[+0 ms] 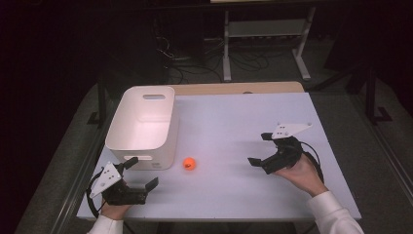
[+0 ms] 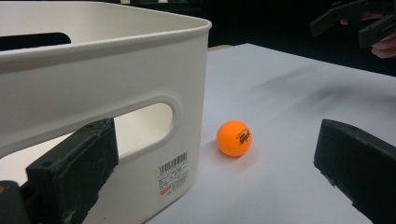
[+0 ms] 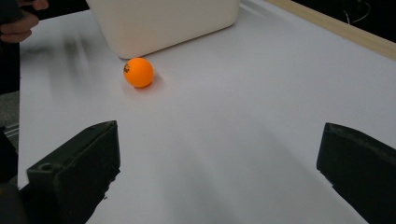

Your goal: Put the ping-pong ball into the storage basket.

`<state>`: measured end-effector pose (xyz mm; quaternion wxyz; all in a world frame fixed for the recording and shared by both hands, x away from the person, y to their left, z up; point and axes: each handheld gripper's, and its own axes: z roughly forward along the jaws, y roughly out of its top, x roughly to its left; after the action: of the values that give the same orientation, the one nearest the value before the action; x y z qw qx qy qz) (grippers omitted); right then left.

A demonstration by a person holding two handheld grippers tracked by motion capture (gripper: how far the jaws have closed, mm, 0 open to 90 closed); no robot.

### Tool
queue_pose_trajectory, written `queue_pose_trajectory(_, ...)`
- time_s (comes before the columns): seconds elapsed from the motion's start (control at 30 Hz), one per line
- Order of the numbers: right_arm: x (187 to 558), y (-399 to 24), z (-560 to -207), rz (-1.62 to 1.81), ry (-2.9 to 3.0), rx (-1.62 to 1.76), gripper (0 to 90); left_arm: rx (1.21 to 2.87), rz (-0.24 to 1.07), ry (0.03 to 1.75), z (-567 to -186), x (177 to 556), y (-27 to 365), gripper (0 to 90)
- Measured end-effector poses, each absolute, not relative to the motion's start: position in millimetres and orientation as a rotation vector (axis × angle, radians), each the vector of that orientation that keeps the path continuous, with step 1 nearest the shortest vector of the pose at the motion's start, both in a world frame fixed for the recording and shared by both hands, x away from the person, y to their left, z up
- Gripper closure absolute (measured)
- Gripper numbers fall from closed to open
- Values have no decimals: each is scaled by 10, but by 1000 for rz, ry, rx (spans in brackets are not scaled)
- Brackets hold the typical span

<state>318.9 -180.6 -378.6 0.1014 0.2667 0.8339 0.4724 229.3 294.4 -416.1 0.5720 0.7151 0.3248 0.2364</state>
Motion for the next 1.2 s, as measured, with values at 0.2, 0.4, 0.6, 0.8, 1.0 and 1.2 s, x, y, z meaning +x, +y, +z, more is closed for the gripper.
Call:
queue_pose_trajectory(0.2,3221,-1725,-3778,1379,2489,746,0,1676,555,762,-4162,2292,2941,0)
queue_pose_trajectory(0.4,3234,-1654,-3762,1389,2507,742,0,1681,555,759,-4162,2293,2944,0)
queue_pose_trajectory(0.6,3261,-1568,-3739,1381,2541,726,0,1685,555,755,-4162,2293,2943,0)
queue_pose_trajectory(0.8,3280,-1481,-3729,1365,2572,706,0,1685,555,755,-4162,2292,2943,0)
queue_pose_trajectory(1.0,3292,-1426,-3732,1362,2587,689,0,1686,555,754,-4161,2291,2945,0)
queue_pose_trajectory(1.2,3304,-1356,-3744,1346,2618,675,0,1685,554,753,-4162,2291,2943,0)
